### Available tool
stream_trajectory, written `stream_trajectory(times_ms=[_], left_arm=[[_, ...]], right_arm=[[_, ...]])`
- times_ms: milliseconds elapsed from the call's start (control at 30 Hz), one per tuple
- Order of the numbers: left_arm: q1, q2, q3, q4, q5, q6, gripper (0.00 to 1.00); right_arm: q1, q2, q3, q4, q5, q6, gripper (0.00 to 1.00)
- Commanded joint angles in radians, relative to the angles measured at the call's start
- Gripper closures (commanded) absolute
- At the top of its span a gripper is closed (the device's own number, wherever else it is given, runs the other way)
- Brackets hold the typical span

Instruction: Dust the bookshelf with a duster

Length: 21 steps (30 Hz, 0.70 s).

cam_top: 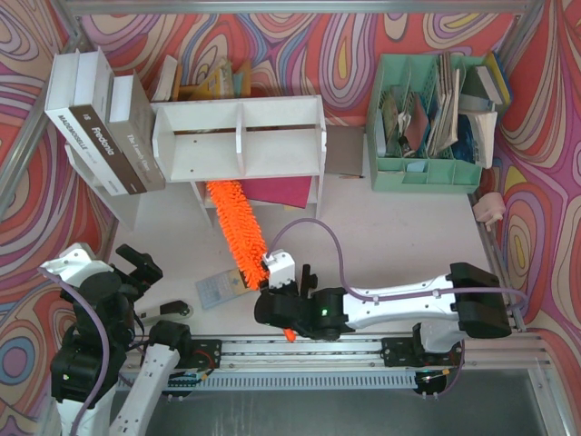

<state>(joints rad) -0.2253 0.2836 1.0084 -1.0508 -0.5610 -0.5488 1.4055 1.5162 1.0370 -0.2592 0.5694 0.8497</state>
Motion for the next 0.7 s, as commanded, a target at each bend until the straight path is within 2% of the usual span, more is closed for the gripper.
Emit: stream_trajectory(times_ms=[0, 200, 467, 667], left_arm=[[0.009, 0.007, -0.014, 0.011, -0.003, 0.015, 0.02], [0.009, 0.014, -0.013, 0.011, 0.000, 0.017, 0.02], [0.012, 0.014, -0.013, 0.011, -0.001, 0.016, 0.02], [0.012, 0.017, -0.013, 0.011, 0.000, 0.016, 0.02]], right_arm=[[0.005, 0.055, -0.020, 0.002, -0.035, -0.005, 1.00], [0.004, 0.004, -0.087, -0.042, -0.003, 0.019, 1.00], [0.068, -0.070, -0.017, -0.005, 0.032, -0.096, 1.00], [0.108, -0.090, -0.069, -0.031, 0.003, -0.038, 1.00]])
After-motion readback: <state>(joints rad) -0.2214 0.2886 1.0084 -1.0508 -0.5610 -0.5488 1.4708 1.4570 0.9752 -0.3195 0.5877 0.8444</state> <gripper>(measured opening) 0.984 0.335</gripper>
